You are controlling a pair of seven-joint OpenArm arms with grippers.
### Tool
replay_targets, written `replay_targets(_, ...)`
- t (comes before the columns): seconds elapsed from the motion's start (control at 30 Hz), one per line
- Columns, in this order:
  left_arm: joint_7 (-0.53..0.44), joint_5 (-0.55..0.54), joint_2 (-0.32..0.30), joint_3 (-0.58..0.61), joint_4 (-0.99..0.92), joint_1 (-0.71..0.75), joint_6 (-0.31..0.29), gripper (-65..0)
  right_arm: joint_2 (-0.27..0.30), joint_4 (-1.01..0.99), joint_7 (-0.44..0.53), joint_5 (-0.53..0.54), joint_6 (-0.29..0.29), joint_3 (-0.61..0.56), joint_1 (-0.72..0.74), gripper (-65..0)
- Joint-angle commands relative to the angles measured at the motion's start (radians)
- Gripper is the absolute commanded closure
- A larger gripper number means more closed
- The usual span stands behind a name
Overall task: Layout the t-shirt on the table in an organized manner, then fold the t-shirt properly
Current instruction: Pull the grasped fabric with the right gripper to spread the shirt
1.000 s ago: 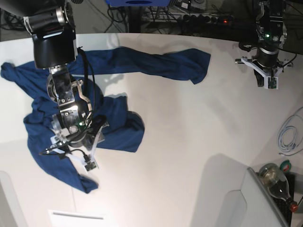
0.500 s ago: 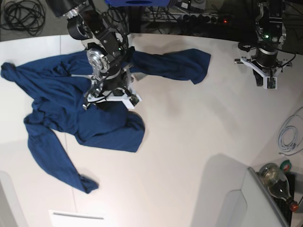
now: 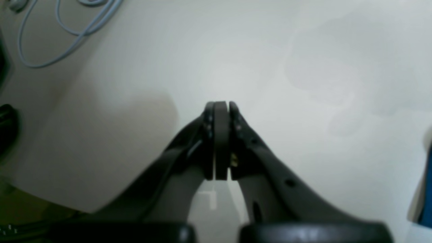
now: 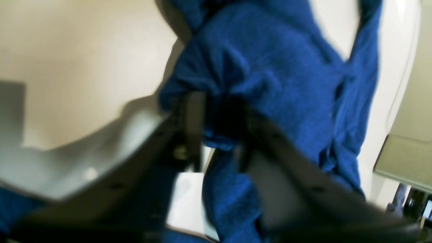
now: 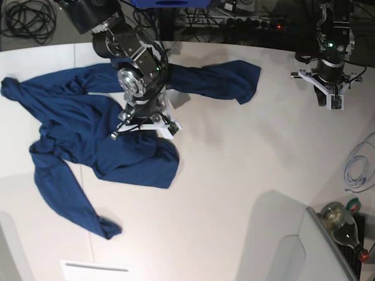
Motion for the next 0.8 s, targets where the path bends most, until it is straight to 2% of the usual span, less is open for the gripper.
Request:
replay_targets(0.0, -0.025, 0.002, -0.013, -0.007, 0.012, 0.002, 0.01, 0.0, -0.016, 0.007, 0.017, -0.009, -0.013, -0.001, 0.016, -3.5)
replay_targets(0.03, -0.025, 0.002, -0.013, -0.007, 0.012, 0.002, 0.01, 0.0, -0.018, 0.006, 0.017, -0.009, -0.013, -0.009, 0.017, 0.0)
replay_targets(0.13, -0.026, 0.002, -0.013, -0.007, 0.012, 0.002, 0.01, 0.0, -0.05, 0.038, 0.017, -0.009, -0.005, -0.01, 0.011, 0.0)
replay_targets(0.27, -0.026, 0.003, -0.013, -0.007, 0.021, 0.0, 0.01, 0.0, -0.099, 0.101, 0.013, -0.009, 0.096, -0.01, 0.01, 0.0)
replay_targets(0.33, -0.026, 0.003, -0.013, -0.009, 0.023, -0.003, 0.01, 0.0, -0.113, 0.135, 0.013, -0.009, 0.12, -0.015, 0.019, 0.0)
replay_targets(0.4, -0.022, 0.003, -0.013, -0.009, 0.015, -0.024, 0.01, 0.0, -0.116, 0.147, 0.012, -0.005, 0.139, -0.072, 0.056, 0.0)
replay_targets(0.47, -0.022, 0.003, -0.015, -0.009, 0.012, -0.033, 0.01, 0.0, -0.118, 0.147, -0.014, 0.058, 0.143, -0.129, 0.1, 0.0)
replay_targets(0.57, -0.022, 0.003, -0.016, -0.009, 0.023, -0.035, 0.01, 0.0, -0.118, 0.139, -0.037, 0.225, 0.14, -0.191, 0.186, 0.0)
replay_targets(0.77, -0.022, 0.003, -0.016, -0.007, 0.018, -0.058, 0.01, 0.0, -0.118, 0.104, -0.031, 0.526, 0.103, -0.204, 0.35, -0.6)
